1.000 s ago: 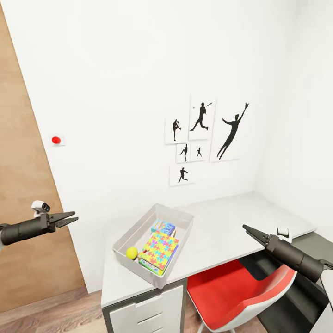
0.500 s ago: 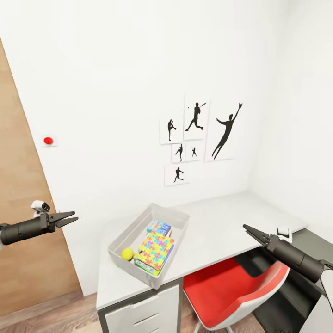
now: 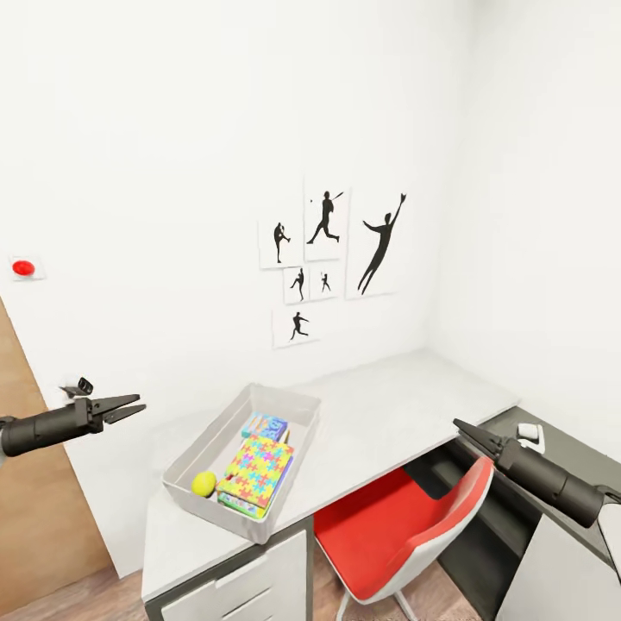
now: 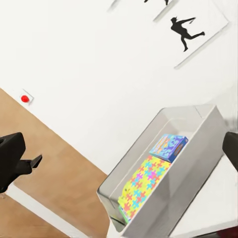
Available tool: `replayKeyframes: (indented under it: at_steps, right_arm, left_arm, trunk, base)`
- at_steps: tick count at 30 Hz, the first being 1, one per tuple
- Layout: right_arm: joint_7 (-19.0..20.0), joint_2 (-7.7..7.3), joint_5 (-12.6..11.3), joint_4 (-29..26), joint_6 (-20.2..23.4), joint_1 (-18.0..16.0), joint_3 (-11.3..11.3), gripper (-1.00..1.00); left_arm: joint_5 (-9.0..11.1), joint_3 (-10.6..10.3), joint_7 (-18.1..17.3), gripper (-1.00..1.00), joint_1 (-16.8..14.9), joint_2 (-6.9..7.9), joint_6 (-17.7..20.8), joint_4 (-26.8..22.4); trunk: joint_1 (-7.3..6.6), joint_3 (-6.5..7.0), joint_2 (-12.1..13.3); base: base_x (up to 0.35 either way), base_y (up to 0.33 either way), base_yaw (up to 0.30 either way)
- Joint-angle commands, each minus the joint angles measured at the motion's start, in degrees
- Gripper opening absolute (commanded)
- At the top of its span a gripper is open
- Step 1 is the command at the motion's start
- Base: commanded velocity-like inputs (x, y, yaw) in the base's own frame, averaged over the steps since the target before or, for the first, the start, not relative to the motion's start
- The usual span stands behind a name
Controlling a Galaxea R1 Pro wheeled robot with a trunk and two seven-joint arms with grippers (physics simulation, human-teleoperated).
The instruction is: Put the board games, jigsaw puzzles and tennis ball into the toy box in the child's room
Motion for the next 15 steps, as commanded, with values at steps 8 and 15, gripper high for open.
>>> replayKeyframes:
  at_steps: [8,15]
  right_arm:
    - [0.22,-0.06,-0.01,0.05,0.26,-0.05,-0.06,1.00]
    - [0.25,-0.23,-0.01,0.13,0.26,-0.05,-0.06,1.00]
  left_arm:
    - [-0.01,0.03,-0.22,1.00,0.01,-0.01,0.50,-0.03]
    - [-0.02,0.04,-0.22,1.00,0.01,-0.01,0.38,-0.03]
  trunk:
    - [0.02,-0.03,-0.04]
    - [0.02,-0.03,-0.04]
  base:
    - [-0.133,0.060,-0.278]
    - [-0.218,0.107,-0.278]
